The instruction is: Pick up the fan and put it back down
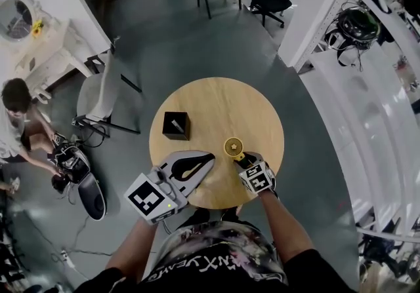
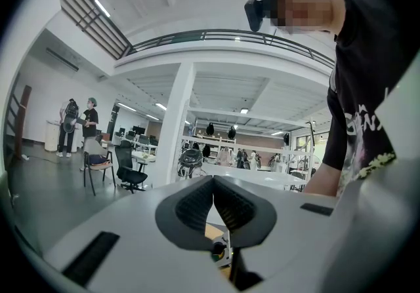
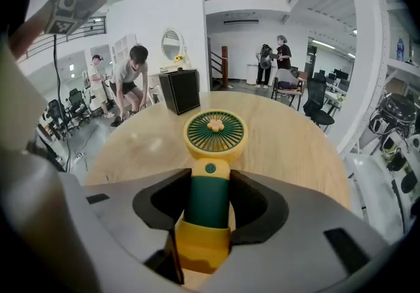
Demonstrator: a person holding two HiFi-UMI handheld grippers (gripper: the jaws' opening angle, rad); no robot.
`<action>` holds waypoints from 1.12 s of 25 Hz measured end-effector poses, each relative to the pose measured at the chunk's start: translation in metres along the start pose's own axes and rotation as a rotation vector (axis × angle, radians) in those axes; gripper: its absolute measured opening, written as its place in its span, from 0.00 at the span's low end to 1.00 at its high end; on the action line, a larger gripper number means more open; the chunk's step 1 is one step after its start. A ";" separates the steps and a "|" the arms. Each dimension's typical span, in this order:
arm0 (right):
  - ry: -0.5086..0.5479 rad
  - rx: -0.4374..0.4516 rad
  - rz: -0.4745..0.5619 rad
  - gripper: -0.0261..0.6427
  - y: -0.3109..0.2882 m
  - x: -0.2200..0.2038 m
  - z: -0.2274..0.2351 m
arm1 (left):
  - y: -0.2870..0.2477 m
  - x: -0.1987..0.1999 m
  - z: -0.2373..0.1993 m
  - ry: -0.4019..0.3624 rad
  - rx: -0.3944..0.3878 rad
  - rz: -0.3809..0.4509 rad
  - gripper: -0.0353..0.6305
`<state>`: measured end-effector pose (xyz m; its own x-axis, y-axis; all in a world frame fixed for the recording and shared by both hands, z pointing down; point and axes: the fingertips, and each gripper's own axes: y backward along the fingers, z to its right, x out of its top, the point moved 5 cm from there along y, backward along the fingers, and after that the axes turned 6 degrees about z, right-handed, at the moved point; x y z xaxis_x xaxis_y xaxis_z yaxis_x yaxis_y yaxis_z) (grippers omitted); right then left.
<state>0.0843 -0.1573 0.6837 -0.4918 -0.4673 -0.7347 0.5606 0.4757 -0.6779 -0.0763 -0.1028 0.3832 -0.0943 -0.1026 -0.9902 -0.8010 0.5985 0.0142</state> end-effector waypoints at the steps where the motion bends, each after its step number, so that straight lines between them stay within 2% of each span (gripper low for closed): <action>1: -0.001 -0.002 -0.007 0.31 -0.001 -0.002 0.000 | 0.001 0.000 0.000 0.001 0.001 0.000 0.08; 9: 0.001 -0.008 -0.064 0.31 -0.007 -0.015 0.001 | 0.002 0.000 -0.001 0.004 -0.004 -0.004 0.08; 28: 0.003 0.046 -0.160 0.32 -0.010 -0.018 0.000 | -0.003 0.000 0.000 0.008 -0.009 0.001 0.08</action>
<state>0.0874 -0.1532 0.7040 -0.5788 -0.5322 -0.6178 0.5050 0.3609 -0.7840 -0.0743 -0.1046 0.3828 -0.0993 -0.1086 -0.9891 -0.8063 0.5912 0.0160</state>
